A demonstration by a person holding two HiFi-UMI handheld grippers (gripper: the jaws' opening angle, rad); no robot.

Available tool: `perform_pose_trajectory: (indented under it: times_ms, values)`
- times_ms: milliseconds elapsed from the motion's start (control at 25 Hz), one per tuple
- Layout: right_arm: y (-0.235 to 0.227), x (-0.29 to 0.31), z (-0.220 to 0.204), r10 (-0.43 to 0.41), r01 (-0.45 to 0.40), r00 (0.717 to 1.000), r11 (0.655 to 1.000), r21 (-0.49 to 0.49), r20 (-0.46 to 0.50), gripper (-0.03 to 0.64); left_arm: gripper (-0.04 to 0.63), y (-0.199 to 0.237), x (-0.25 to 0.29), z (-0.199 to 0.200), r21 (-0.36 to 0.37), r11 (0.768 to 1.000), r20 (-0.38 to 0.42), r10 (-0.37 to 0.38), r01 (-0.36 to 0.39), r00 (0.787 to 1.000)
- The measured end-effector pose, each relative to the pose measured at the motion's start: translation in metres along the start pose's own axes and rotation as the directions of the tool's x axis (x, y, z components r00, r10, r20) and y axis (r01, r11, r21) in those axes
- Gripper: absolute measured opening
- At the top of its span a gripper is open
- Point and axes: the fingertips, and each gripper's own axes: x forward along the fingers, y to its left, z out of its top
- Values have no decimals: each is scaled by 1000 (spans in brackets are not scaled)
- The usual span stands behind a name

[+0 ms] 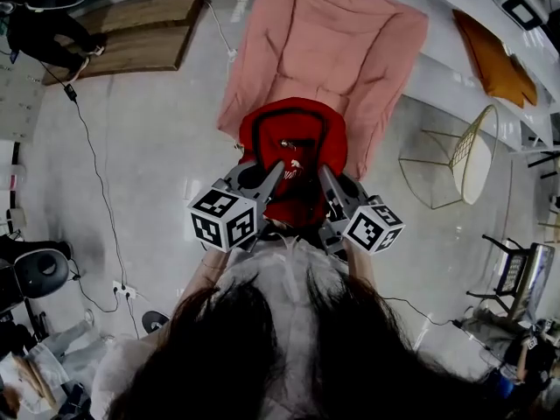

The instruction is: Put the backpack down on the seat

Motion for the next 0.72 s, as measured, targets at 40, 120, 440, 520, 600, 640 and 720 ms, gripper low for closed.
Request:
perform_pose_trajectory:
  times_ms: [40, 120, 440, 520, 600, 640, 720]
  values:
    - [-10, 6, 8, 6, -6, 1000, 1000, 3, -6, 40, 34, 2, 12, 4, -8, 1000, -3, 8, -8, 1000]
    - [-25, 16, 26, 20, -20, 1000, 1000, 5, -20, 40, 34, 5, 32, 14, -24, 999, -8, 26, -26, 1000]
    - [-84, 80, 93, 58, -59, 995, 998, -9, -84, 40, 34, 40, 114, 62, -75, 991, -29, 108, -110, 994]
    - [-105, 96, 104, 58, -60, 993, 998, -17, -99, 40, 34, 52, 138, 68, -67, 990, -38, 124, -126, 992]
    - [-123, 112, 114, 56, -60, 992, 998, -29, -116, 40, 34, 64, 161, 75, -56, 989, -49, 138, -140, 989]
    - [-132, 120, 118, 54, -59, 991, 998, -30, -124, 40, 34, 71, 172, 78, -54, 988, -54, 142, -145, 988]
    - [-151, 137, 125, 49, -53, 989, 998, -22, -137, 40, 34, 88, 195, 80, -58, 987, -63, 148, -151, 987]
